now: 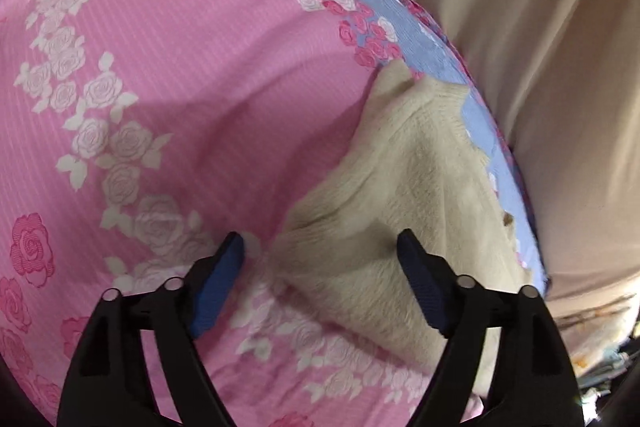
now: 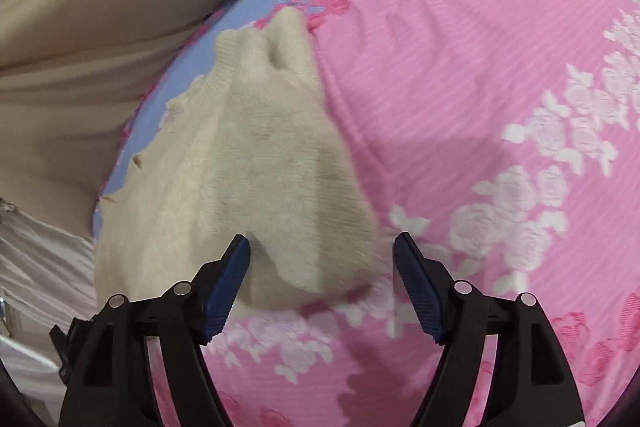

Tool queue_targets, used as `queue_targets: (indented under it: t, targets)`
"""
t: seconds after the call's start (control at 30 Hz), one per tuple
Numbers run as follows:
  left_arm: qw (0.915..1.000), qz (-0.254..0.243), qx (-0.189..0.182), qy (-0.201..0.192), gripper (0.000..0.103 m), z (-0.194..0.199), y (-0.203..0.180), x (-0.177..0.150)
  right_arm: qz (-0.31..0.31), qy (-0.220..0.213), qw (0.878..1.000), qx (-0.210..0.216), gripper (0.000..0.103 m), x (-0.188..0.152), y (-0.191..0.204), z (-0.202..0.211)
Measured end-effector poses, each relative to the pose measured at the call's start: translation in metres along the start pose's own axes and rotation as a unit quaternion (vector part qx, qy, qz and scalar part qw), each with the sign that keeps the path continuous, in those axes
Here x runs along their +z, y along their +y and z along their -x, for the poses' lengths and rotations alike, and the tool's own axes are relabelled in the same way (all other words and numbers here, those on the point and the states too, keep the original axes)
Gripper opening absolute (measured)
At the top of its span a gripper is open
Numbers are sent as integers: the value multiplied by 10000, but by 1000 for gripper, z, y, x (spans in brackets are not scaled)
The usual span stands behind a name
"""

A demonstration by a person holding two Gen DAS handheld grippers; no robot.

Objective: Fold small clothes

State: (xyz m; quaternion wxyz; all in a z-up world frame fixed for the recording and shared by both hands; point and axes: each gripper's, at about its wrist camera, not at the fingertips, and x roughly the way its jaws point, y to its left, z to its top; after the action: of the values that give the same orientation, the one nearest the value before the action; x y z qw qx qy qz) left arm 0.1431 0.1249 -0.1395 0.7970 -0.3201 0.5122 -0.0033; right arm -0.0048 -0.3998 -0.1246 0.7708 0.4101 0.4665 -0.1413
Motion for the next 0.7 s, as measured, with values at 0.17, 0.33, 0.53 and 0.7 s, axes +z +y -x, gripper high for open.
queue_targets:
  t: [0.17,0.33,0.53,0.7]
  targets:
    - [9997,54,-150,209,31,-13,-13,11,-314,180,9990,262,24,16,11,-11]
    - [9989,41,-467,31,16,30,-21,19,240,-21,9990,380,18,23,31,49]
    - [9972,65,-455,592,16,73,6,-28,659,147,9977,-75,18,-13,-6,104]
    - [9951,62,99,979,21,52,42,-81,589,688,9933,-724,31,-57,-63,69]
